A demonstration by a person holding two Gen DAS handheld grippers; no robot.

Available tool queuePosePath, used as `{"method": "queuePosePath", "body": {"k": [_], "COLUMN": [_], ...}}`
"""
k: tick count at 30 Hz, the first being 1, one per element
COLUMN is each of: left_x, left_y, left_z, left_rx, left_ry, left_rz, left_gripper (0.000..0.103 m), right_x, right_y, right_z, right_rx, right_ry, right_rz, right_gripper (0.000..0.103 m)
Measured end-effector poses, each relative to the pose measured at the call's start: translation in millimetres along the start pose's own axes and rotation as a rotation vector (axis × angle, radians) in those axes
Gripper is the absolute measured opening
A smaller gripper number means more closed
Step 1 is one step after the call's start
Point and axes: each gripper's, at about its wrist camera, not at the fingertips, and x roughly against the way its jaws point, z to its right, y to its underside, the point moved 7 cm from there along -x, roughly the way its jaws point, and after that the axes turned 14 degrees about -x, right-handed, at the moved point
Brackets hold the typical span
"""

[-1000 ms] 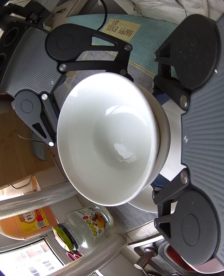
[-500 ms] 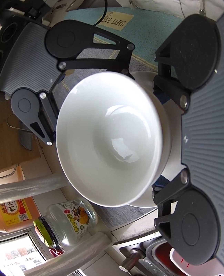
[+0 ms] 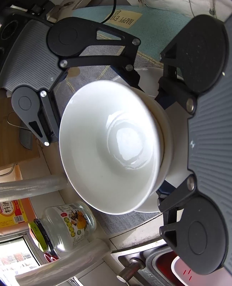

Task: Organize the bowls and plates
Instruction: 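Lower the bowl stack onto the plates and open both tools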

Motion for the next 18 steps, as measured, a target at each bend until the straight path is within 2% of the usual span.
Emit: {"method": "queuePosePath", "body": {"k": [3, 5, 8, 13, 18], "left_x": [0, 3, 7, 18, 38], "left_y": [1, 1, 2, 10, 18], "left_z": [4, 5, 6, 10, 23], "left_rx": [-0.022, -0.018, -0.024, 0.010, 0.091], "left_ry": [-0.014, -0.021, -0.039, -0.088, -0.178], "left_rz": [-0.002, 0.010, 0.019, 0.034, 0.065], "left_gripper": [0.085, 0.091, 0.093, 0.094, 0.096], "right_x": [1, 2, 5, 15, 32], "right_y": [0, 0, 0, 3, 15], "right_z": [-2, -4, -4, -5, -9], "right_rx": [0.011, 0.008, 0.000, -0.042, -0.116], "right_ry": [0.012, 0.013, 0.026, 0.043, 0.112], "right_rz": [0.010, 0.015, 0.024, 0.040, 0.062], "right_gripper": [0.099, 0.100, 0.103, 0.103, 0.103]}}
